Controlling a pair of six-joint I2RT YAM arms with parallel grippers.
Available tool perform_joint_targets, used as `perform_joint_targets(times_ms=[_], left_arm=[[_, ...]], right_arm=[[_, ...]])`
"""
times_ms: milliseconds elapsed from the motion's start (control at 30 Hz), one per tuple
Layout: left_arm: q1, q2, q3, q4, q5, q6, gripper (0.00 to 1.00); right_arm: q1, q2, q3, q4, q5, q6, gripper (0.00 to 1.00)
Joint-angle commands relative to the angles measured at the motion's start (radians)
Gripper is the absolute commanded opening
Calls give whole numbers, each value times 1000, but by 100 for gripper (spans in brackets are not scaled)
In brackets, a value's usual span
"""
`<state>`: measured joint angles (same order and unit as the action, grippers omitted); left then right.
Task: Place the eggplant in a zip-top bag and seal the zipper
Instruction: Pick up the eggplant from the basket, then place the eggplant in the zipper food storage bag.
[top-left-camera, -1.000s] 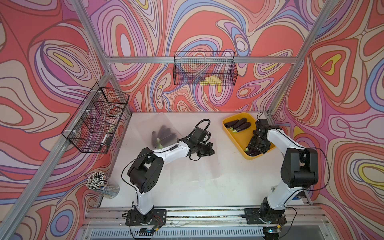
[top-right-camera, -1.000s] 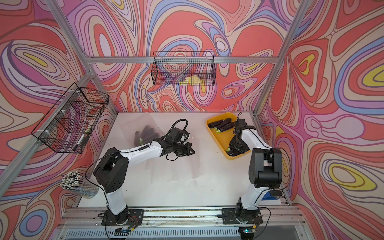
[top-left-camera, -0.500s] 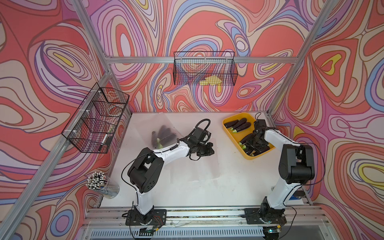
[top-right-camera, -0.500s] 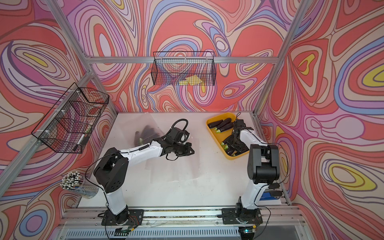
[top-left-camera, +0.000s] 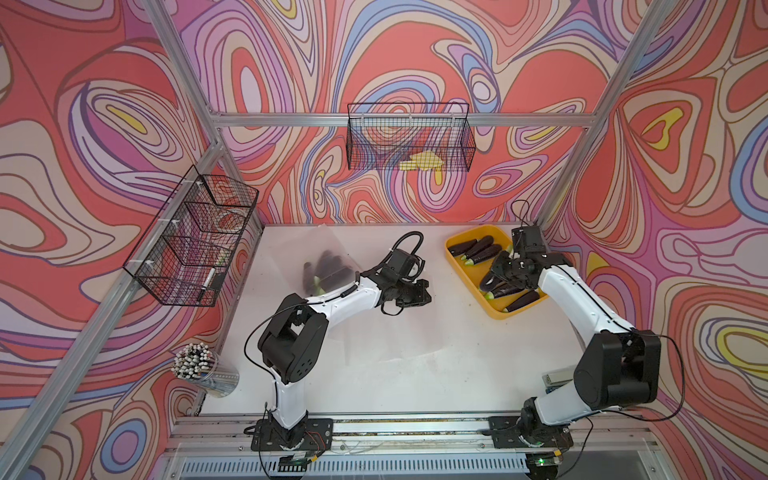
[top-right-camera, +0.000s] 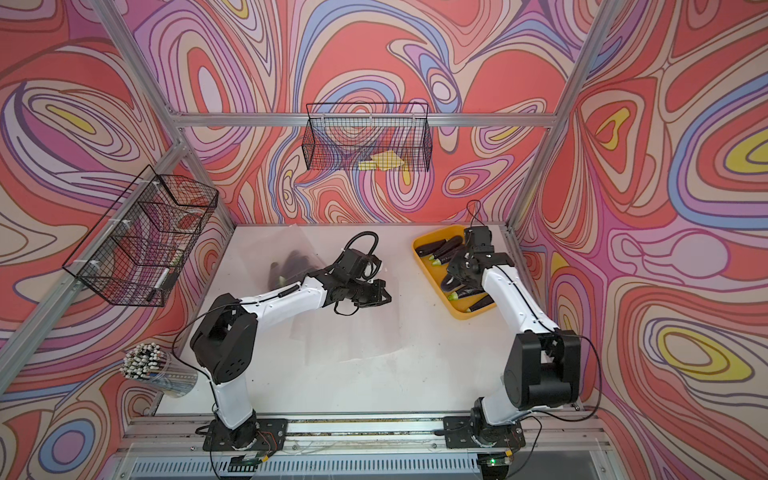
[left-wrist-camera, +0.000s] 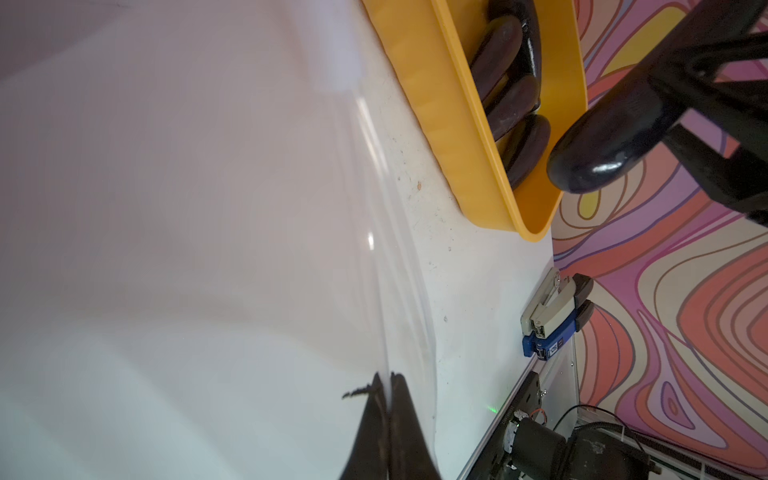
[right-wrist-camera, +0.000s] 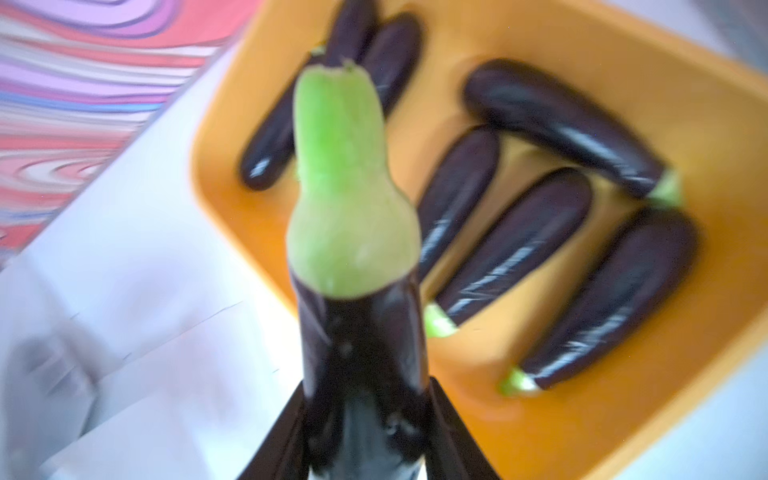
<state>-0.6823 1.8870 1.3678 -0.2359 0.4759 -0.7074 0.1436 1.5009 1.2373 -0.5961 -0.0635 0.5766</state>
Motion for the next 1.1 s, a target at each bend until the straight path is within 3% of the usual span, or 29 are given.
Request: perform_joint_targets(times_ms=[0,133,333,667,1067], left_arm=[[13,26,26,-19,19,6,0],[17,27,33,-48,29,-4,0],[21,41,43,-60,57,-15,0],[20,70,47,-51,59,-33,0],[20,38,-1,11,96,-61,0]], right_arm=[[119,-53,-102,246,-178,14,29],[194,-126,-301,504,-188,57,29],[206,-190,-488,733,-186,121,29],[221,-284,-535,795,-176,134,31],[255,-105,-513,904,-142,131,31]])
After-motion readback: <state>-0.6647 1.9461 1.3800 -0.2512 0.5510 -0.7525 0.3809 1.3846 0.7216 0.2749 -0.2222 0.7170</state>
